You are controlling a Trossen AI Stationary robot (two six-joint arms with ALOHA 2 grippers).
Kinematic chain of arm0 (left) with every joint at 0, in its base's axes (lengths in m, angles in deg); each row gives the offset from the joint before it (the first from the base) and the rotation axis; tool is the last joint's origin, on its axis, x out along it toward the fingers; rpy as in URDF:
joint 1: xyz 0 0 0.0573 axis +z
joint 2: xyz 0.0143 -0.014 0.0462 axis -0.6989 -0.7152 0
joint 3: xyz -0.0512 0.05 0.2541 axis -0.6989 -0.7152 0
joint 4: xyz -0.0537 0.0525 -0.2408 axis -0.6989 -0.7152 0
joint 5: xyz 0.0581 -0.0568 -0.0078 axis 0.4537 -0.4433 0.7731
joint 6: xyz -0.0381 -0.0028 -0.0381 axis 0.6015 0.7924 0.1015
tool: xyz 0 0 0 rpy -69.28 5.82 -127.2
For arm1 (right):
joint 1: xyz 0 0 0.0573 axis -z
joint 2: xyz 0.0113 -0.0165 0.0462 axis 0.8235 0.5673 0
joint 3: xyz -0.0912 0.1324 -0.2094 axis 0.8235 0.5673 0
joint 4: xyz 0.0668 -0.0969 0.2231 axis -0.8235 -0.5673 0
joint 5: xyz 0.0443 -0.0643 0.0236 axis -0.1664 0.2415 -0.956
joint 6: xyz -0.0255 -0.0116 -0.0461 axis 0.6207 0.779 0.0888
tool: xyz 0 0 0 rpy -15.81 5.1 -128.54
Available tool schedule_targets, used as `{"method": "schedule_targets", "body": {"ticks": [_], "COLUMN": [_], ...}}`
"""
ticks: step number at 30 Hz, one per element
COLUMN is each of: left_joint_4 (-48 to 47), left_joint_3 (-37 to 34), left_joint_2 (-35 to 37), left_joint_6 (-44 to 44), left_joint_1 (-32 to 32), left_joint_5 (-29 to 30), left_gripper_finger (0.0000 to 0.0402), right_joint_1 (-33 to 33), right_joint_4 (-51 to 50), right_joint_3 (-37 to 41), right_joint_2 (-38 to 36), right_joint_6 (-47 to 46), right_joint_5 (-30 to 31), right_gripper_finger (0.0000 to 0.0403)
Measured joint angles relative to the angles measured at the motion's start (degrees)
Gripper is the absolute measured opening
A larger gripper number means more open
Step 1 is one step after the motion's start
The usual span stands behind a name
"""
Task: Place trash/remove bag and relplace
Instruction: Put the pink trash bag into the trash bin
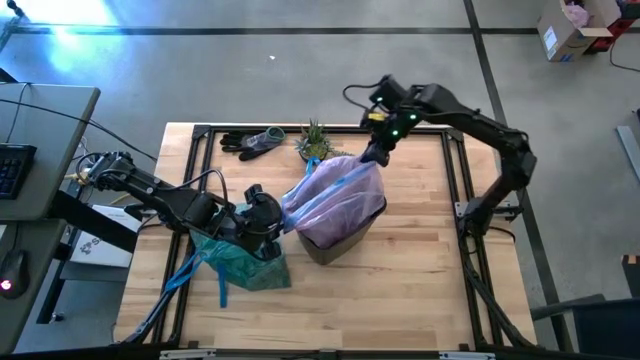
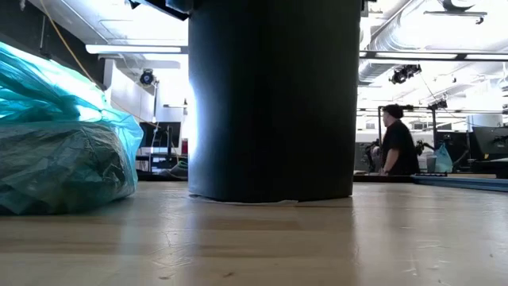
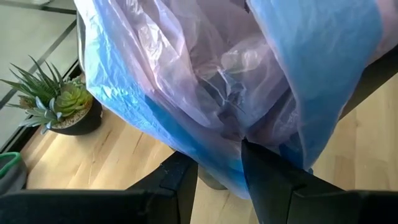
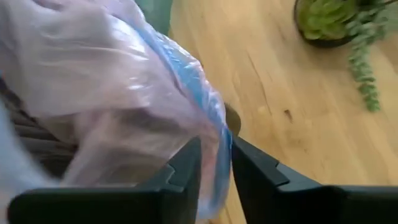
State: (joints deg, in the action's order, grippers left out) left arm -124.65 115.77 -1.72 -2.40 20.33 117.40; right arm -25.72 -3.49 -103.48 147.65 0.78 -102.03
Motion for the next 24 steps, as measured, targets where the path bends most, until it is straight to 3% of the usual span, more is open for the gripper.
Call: {"method": "schedule_targets", "body": {"ticks": [7, 12, 18, 24], "left_joint_4": [0.2, 0.4, 0.5, 1.6], "left_joint_3": [0.0, 0.0, 0.0, 0.0], "left_joint_2": [0.0, 0.0, 1.1, 2.5], "left_joint_6": [0.0, 0.0, 0.6, 0.5], "left_joint_1": [0.0, 0.0, -0.1, -0.9], "left_joint_5": [0.4, 1.3, 2.1, 4.4], "left_gripper_finger": [0.0108, 0.0108, 0.0108, 0.0108], "right_joint_1": [0.4, -0.5, -7.5, -16.0], "right_joint_4": [-0.6, -0.1, 7.3, 12.8], "right_joint_3": [0.0, 0.0, -0.1, -0.1], "right_joint_2": [-6.7, -11.7, -16.9, -16.1], "right_joint_6": [-3.0, -1.6, 1.6, 5.1], "right_joint_5": [1.9, 5.9, 7.0, 8.2], "right_gripper_finger": [0.0111, 0.0117, 0.0117, 0.0118]}}
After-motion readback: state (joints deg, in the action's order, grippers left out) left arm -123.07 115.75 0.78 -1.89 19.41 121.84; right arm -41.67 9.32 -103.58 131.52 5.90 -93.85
